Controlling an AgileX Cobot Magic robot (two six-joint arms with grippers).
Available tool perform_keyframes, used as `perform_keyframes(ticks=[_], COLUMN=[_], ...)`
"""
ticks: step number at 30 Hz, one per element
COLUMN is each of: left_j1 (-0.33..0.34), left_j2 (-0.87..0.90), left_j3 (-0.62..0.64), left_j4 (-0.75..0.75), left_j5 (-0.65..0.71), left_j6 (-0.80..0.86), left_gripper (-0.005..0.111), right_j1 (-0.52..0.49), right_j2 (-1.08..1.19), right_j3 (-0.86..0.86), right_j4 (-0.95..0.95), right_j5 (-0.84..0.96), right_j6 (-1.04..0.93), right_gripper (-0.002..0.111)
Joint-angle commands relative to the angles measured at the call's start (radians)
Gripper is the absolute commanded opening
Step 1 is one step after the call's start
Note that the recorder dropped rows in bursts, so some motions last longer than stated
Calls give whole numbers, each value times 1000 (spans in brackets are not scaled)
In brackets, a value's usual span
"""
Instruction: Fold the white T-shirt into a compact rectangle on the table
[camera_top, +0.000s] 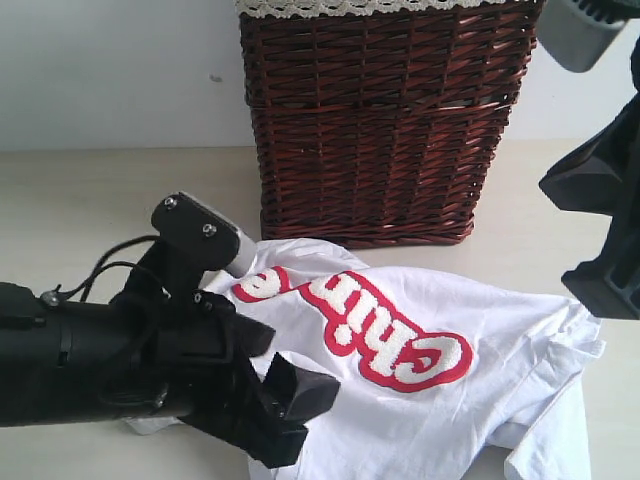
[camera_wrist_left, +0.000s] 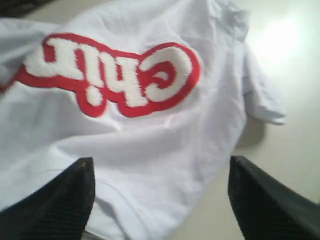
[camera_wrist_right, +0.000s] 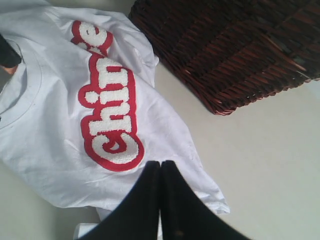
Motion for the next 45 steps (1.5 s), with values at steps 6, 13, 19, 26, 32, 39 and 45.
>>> perform_keyframes(ticks=[6, 13, 19, 26, 32, 39, 45], left_j1=[-5, -5, -5, -5, -5, -5, -5], left_j2=[-8, -8, -8, 93, 240, 302, 337], left_j3=[112, 229, 240, 92, 20, -94, -95], left_j4=[284, 234, 133, 123, 101, 158, 154], left_j5=[151, -7, -79, -107, -117, -79, -79], left_j6=[-496, -511, -511, -511, -525, -500, -506], left_gripper=[71, 71, 78, 84, 84, 84, 71], right_j1=[2, 2, 2, 2, 2, 2, 2], right_j2=[-4, -4, -4, -4, -4, -4, -4], right_j3=[2, 2, 2, 2, 2, 2, 2], right_j4=[2, 4, 4, 4, 4, 4, 4], right_j5=[-6, -9, -9, -9, -11, -11, -11], right_j6=[2, 2, 2, 2, 2, 2, 2], right_gripper=[0, 0, 0, 0, 0, 0, 0])
